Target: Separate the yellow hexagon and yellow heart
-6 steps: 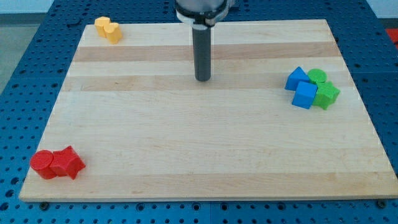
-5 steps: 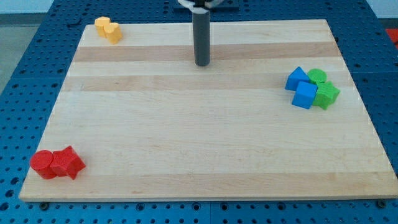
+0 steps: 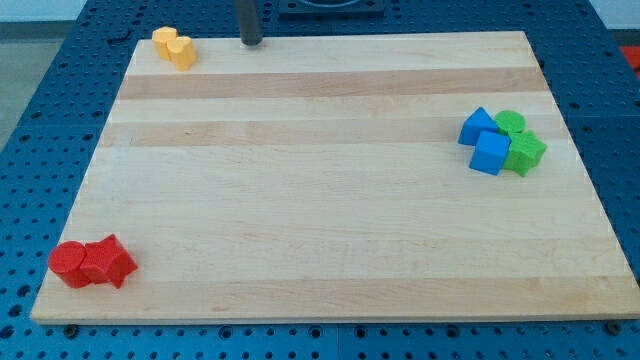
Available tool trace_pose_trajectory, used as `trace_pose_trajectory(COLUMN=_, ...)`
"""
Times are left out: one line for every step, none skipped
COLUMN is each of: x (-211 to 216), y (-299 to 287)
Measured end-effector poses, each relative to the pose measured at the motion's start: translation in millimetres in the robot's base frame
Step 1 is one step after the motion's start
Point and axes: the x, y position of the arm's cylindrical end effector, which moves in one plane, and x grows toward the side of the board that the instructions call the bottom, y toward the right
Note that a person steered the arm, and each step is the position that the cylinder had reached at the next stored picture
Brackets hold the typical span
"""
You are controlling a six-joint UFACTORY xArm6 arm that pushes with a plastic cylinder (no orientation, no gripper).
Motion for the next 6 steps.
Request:
trace_pose_trajectory(x=1, y=-64)
trace_pose_trajectory(x=15, y=-107)
trace_pose_trajectory(x=45, y=-131)
trace_pose_trajectory(x=73, y=-133)
trace_pose_trajectory(x=77, y=-136)
trace_pose_trajectory(x=78, y=-161)
